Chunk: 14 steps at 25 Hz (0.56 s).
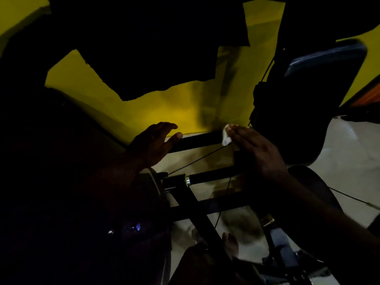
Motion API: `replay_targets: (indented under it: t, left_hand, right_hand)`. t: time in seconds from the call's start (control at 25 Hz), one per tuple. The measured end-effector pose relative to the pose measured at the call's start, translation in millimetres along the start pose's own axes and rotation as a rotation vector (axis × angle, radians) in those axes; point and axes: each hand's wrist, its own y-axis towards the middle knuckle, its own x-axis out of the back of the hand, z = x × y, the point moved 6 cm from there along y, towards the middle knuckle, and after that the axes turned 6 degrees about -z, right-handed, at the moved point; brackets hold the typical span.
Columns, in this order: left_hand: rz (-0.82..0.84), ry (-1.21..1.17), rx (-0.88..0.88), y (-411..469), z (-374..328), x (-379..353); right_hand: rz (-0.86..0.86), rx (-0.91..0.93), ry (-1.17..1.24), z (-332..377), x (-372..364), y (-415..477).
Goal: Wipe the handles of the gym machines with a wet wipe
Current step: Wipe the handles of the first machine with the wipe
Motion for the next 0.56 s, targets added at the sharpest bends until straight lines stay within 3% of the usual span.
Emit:
replay_targets:
  t: [0.16, 0.28, 0.4, 0.44, 0.48, 0.56]
  left_hand:
    - [0.004, 0.035, -0.009, 3, 1, -2]
    - [-0.07, -0.029, -0.173, 3, 3, 0]
    - [0.046, -0.136, -0.284, 0, 11, -9]
    - [0.107, -0.222, -0.188, 3, 8, -10]
    - [0.045, -0.222, -0.199, 3, -6, -5]
    - [0.05, -0.186, -0.214, 0, -1, 1]
  right_hand:
    - [-0.144, -0.143, 0.009, 26, -9, 13]
    - [-0.062, 0.092, -0.073, 82, -51, 39]
    - [-0.023, 0.153, -0.148, 61, -43, 39]
    - [-0.038, 0.115, -0.148, 45, -33, 33]
    - [-0.075, 0.008, -0.097, 28, -18, 28]
    - [-0.22, -0.326, 0.036, 6, 5, 15]
